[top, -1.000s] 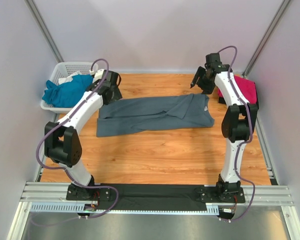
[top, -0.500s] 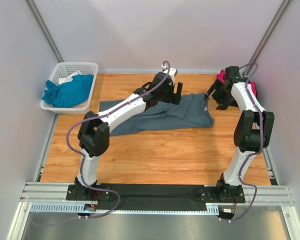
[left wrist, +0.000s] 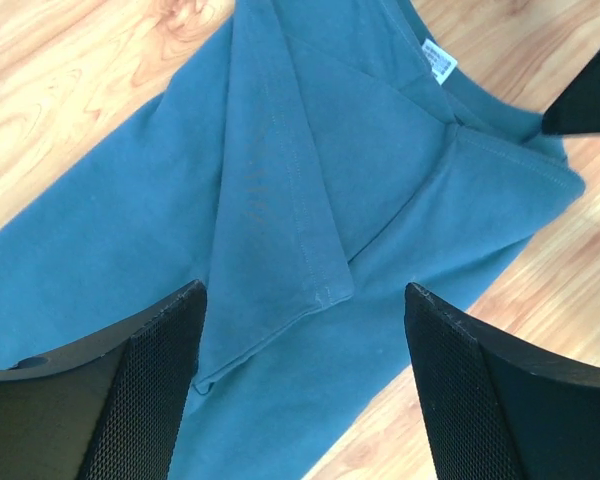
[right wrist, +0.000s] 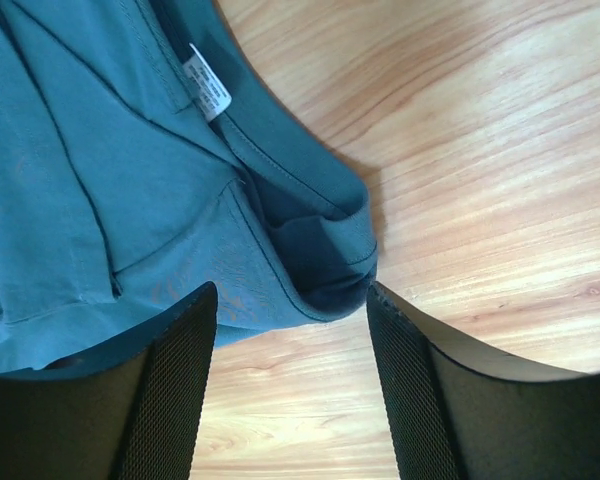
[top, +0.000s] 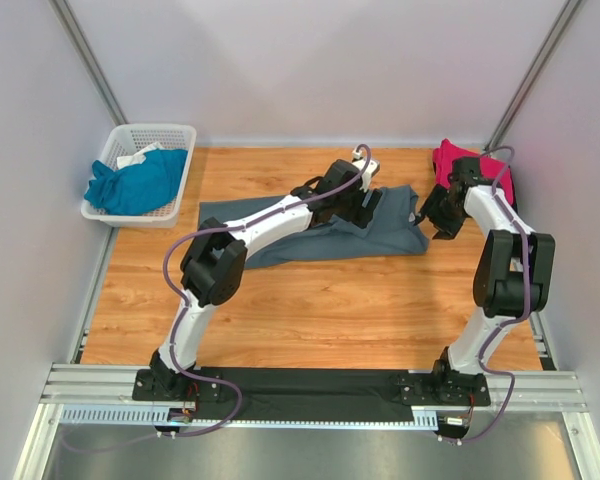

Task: Fold and stack the t-shirts
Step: Fold the tshirt

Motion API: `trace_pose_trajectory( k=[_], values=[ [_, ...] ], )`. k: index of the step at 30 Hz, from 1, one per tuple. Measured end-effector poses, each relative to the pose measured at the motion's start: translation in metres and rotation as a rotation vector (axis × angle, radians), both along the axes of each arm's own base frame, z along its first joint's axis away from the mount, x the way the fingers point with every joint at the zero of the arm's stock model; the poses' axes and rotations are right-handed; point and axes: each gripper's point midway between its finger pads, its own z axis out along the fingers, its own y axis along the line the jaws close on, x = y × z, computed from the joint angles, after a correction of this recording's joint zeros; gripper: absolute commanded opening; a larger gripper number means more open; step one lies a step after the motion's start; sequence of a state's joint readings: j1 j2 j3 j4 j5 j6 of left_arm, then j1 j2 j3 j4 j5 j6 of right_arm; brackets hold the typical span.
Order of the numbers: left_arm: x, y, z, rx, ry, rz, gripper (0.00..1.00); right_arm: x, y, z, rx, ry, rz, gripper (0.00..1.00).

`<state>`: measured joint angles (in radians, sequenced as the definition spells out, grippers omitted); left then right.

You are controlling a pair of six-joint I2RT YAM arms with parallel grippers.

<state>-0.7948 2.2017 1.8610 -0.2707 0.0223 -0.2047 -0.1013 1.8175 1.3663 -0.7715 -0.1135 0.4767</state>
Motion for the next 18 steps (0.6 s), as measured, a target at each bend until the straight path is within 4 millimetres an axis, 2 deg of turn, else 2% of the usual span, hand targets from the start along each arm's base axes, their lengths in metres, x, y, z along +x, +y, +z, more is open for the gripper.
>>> trace_pose_trajectory(
  k=[3, 10, 18],
  values=[
    [-0.001, -0.001, -0.004, 0.029, -0.022, -0.033, 0.84, 0.002, 0.000, 0.004, -0.002, -0.018, -0.001, 0.61],
    [-0.006, -0.004, -0.032, 0.085, -0.017, -0.114, 0.81, 0.002, 0.001, 0.004, 0.008, -0.018, -0.005, 0.58],
    [-0.010, -0.013, -0.044, 0.079, -0.012, -0.155, 0.72, 0.004, 0.005, 0.005, 0.031, -0.023, -0.009, 0.51]
  ],
)
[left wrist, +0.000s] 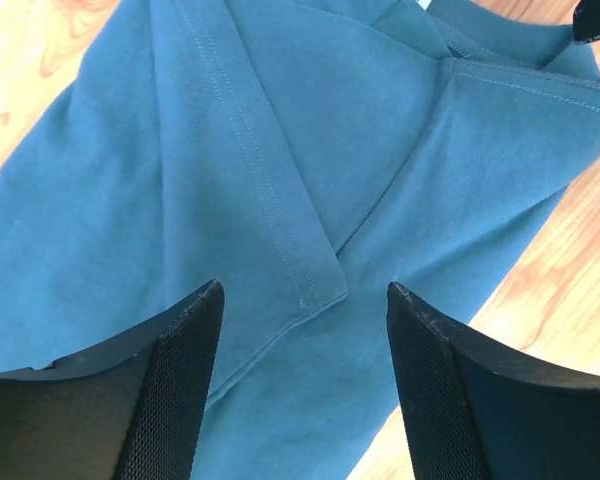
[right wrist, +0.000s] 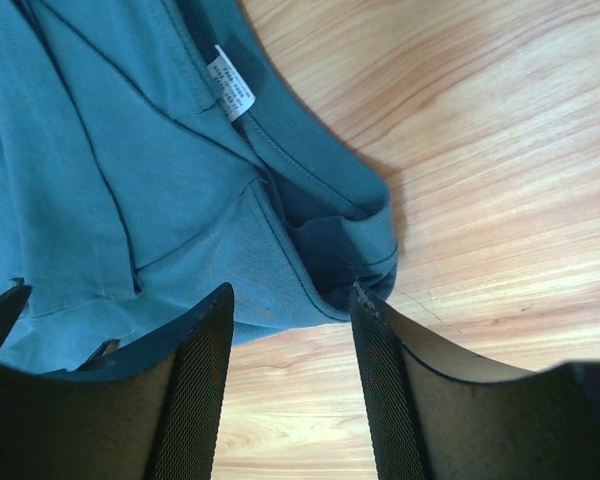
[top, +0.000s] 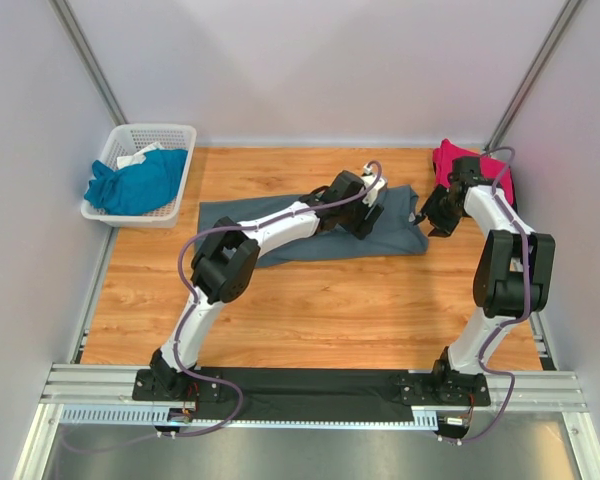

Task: Fold and stack the t-shirts
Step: Fold the tshirt

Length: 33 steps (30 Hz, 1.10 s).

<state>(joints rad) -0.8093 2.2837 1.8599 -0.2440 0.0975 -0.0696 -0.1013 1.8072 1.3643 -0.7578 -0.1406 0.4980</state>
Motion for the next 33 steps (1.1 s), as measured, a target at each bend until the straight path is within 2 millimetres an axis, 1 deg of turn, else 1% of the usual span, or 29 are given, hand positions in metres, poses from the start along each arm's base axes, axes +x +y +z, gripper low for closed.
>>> trace_pose_trajectory(
  k=[7, 14, 17, 18, 20, 23, 24, 28, 30, 33],
  values=[
    [-0.001, -0.001, -0.015, 0.006, 0.017, 0.002, 0.70, 0.001, 0.006, 0.002, 0.033, -0.004, 0.003, 0.50],
    [-0.005, 0.006, -0.031, 0.036, 0.039, 0.022, 0.68, 0.004, 0.012, 0.001, 0.069, -0.014, 0.001, 0.49],
    [-0.004, 0.008, -0.033, 0.042, 0.040, 0.038, 0.59, 0.004, 0.014, 0.001, 0.081, -0.015, 0.004, 0.48],
    [-0.003, 0.008, -0.034, 0.044, 0.041, 0.045, 0.54, 0.004, 0.014, 0.001, 0.085, -0.016, 0.004, 0.47],
    [-0.001, 0.010, -0.035, 0.047, 0.039, 0.062, 0.48, 0.005, 0.015, 0.002, 0.089, -0.018, 0.006, 0.47],
    [0.001, 0.011, -0.036, 0.047, 0.044, 0.090, 0.30, 0.005, 0.015, 0.001, 0.092, -0.020, 0.007, 0.47],
    [0.001, 0.011, -0.037, 0.046, 0.046, 0.097, 0.18, 0.005, 0.016, 0.001, 0.092, -0.021, 0.007, 0.47],
    [0.003, 0.011, -0.036, 0.038, 0.050, 0.116, 0.09, 0.003, 0.016, -0.002, 0.094, -0.014, 0.007, 0.47],
    [0.005, 0.009, -0.033, 0.030, 0.046, 0.119, 0.00, 0.003, 0.016, -0.002, 0.095, -0.012, 0.007, 0.47],
    [0.009, 0.010, -0.029, 0.029, 0.036, 0.137, 0.00, 0.003, 0.017, -0.003, 0.098, -0.012, 0.009, 0.44]
  ],
)
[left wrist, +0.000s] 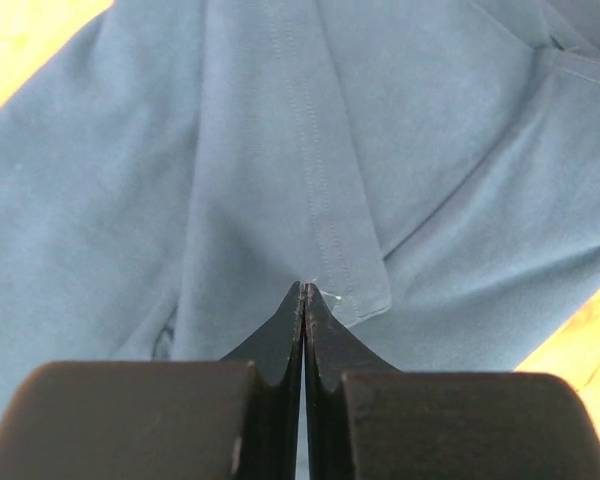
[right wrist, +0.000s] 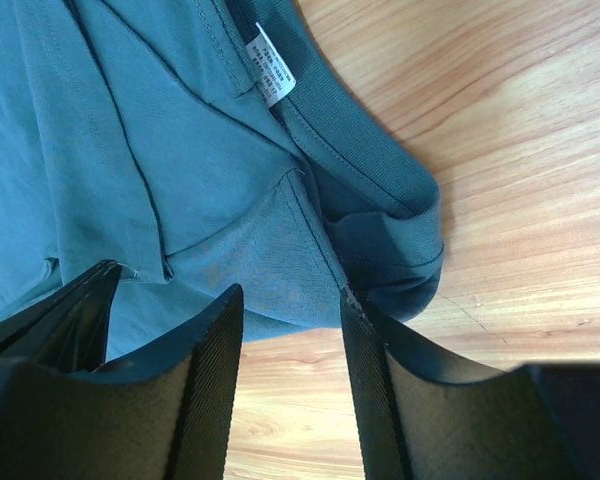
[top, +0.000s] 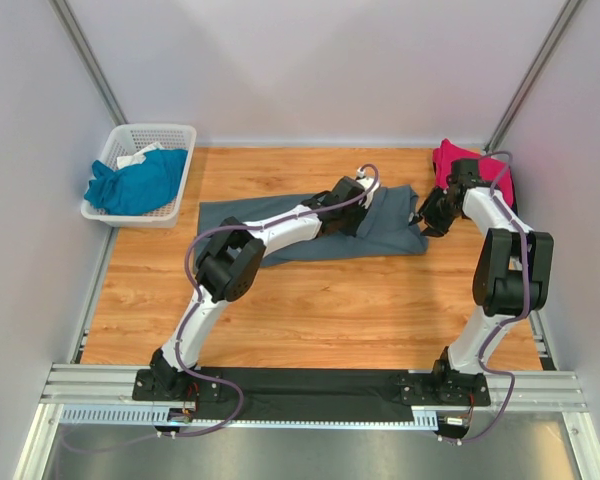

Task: Fold and stack the t-shirts
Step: Fold the tshirt

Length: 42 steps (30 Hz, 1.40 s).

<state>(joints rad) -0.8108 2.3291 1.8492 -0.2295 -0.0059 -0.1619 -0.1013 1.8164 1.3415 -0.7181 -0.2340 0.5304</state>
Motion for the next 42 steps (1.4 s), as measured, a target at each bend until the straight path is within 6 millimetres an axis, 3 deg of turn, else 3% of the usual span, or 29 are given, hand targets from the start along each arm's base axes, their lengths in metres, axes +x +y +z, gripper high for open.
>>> trace_pose_trajectory(
  k=[2, 5, 9, 11, 12, 16, 19, 22, 26, 31, 35, 42],
  values=[
    [0.003, 0.004, 0.001, 0.008, 0.003, 0.021, 0.02, 0.000, 0.001, -0.001, 0.003, 0.002, 0.001, 0.44],
    [0.008, 0.010, 0.007, 0.014, 0.013, 0.051, 0.19, 0.000, 0.000, 0.000, 0.000, 0.001, 0.005, 0.45],
    [0.017, 0.021, 0.034, -0.003, 0.014, 0.104, 0.60, 0.003, 0.001, 0.008, -0.022, -0.004, 0.015, 0.54],
    [0.018, 0.033, 0.055, -0.018, 0.007, 0.130, 0.71, 0.012, 0.005, 0.019, -0.032, -0.029, 0.021, 0.69],
    [0.017, 0.045, 0.068, -0.026, -0.002, 0.142, 0.82, 0.017, 0.008, 0.026, -0.038, -0.047, 0.025, 0.74],
    [0.007, 0.107, 0.114, -0.050, -0.035, 0.213, 0.83, 0.034, 0.033, 0.047, -0.024, -0.107, 0.033, 0.84],
    [0.010, 0.160, 0.129, -0.062, -0.031, 0.309, 0.82, 0.036, 0.059, 0.045, 0.007, -0.098, 0.018, 0.88],
    [0.018, 0.207, 0.106, -0.033, 0.029, 0.418, 0.82, 0.039, 0.080, 0.030, 0.015, -0.068, 0.000, 0.89],
    [0.005, 0.249, 0.047, 0.076, 0.164, 0.518, 0.81, 0.039, 0.100, -0.004, -0.011, -0.004, -0.014, 0.90],
    [-0.018, 0.258, -0.007, 0.198, 0.303, 0.559, 0.78, 0.043, 0.111, -0.044, -0.040, 0.064, -0.018, 0.90],
    [-0.035, 0.265, -0.031, 0.247, 0.370, 0.597, 0.77, 0.064, 0.112, -0.043, -0.049, 0.035, -0.033, 0.90],
    [-0.048, 0.267, -0.032, 0.212, 0.382, 0.657, 0.75, 0.091, 0.114, -0.043, -0.070, 0.009, -0.028, 0.90]
  ],
)
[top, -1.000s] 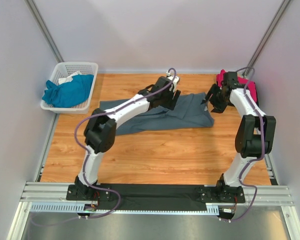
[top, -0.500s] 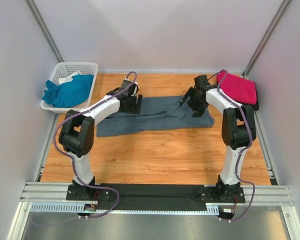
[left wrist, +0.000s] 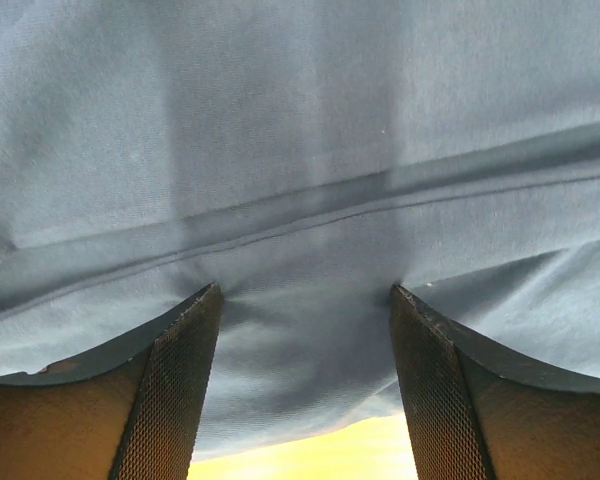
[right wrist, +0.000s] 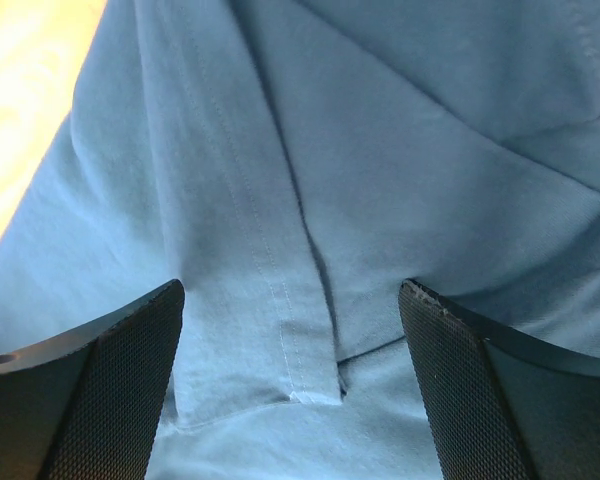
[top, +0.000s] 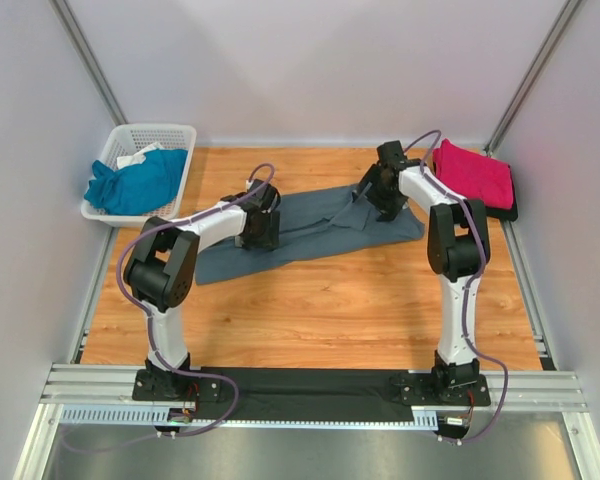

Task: Fold and stack the t-shirts
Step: Fold the tshirt

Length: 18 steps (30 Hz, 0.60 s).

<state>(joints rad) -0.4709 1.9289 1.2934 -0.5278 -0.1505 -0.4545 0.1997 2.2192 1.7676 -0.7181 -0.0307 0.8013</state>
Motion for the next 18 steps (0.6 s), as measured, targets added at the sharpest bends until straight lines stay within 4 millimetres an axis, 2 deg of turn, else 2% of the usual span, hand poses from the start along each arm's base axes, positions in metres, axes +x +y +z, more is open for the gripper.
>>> trace_pose_trajectory(
  k=[4, 11, 14, 18],
  values=[
    [-0.012, -0.004, -0.001, 0.020, 0.010, 0.022, 0.75, 0.019, 0.003, 0.001, -0.011, -0.027, 0.018, 0.90],
    [-0.079, -0.064, -0.002, 0.045, 0.068, -0.081, 0.74, 0.053, 0.017, 0.002, -0.019, -0.081, 0.065, 0.90],
    [-0.103, -0.088, -0.002, 0.048, 0.062, -0.134, 0.73, 0.066, 0.033, 0.003, 0.002, -0.112, 0.098, 0.90],
    [-0.123, -0.111, -0.002, 0.044, 0.044, -0.202, 0.72, 0.080, 0.059, 0.007, 0.049, -0.150, 0.145, 0.95]
  ],
)
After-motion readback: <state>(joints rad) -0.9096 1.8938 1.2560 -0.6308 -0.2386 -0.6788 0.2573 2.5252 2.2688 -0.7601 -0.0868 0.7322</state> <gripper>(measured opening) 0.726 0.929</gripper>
